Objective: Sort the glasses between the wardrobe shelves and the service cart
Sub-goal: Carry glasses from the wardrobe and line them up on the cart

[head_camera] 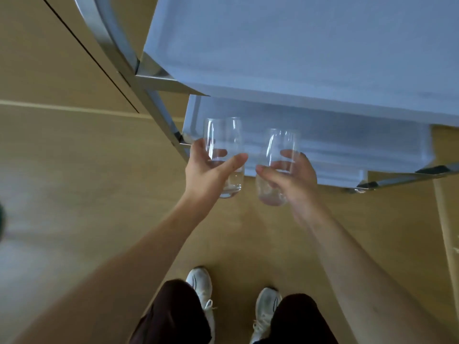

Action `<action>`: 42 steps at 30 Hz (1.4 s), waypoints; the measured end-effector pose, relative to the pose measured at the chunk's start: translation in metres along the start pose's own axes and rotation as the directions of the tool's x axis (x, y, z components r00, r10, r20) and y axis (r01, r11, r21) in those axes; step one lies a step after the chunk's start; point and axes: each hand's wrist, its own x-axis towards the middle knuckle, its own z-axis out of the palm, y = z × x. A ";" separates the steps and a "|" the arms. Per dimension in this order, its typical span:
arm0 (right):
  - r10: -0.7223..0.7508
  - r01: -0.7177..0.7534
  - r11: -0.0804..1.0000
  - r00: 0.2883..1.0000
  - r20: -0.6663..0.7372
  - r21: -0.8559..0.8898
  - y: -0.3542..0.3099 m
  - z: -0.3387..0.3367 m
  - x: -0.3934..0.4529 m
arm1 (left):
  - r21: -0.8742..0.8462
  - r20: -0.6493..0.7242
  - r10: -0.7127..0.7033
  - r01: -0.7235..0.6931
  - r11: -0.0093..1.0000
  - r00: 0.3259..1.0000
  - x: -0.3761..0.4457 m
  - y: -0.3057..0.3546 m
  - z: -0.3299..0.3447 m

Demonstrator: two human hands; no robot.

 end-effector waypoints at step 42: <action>-0.555 0.581 0.790 0.814 -0.173 0.196 0.015 -0.028 0.222 | -0.045 -0.079 0.701 -0.705 0.708 0.709 0.217 -0.030 0.107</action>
